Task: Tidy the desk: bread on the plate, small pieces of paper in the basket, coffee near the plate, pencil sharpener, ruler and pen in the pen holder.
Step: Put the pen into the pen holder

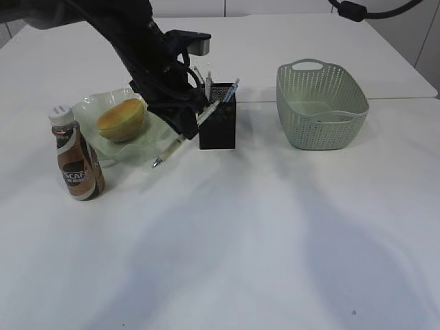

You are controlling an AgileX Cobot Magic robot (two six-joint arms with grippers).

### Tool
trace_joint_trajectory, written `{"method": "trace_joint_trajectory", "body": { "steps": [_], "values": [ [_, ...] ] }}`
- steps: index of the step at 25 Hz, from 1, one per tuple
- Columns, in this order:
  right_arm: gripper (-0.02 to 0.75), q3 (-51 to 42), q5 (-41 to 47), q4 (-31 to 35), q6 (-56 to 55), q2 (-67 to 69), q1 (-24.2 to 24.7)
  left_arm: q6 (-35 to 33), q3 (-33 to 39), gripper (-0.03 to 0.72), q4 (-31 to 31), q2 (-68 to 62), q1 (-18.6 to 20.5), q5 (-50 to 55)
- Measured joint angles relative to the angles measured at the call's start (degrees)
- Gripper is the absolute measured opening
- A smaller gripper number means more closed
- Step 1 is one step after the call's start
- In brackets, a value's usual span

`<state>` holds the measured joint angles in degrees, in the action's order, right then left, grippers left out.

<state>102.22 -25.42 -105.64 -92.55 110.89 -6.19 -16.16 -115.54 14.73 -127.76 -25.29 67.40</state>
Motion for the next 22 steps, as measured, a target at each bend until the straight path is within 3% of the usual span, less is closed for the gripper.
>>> {"method": "trace_joint_trajectory", "body": {
  "steps": [22],
  "values": [
    [0.277, -0.09, 0.58, 0.0, -0.21, 1.29, 0.0, -0.09, 0.0, 0.064, -0.01, 11.22, 0.0, -17.95]
  ]
}}
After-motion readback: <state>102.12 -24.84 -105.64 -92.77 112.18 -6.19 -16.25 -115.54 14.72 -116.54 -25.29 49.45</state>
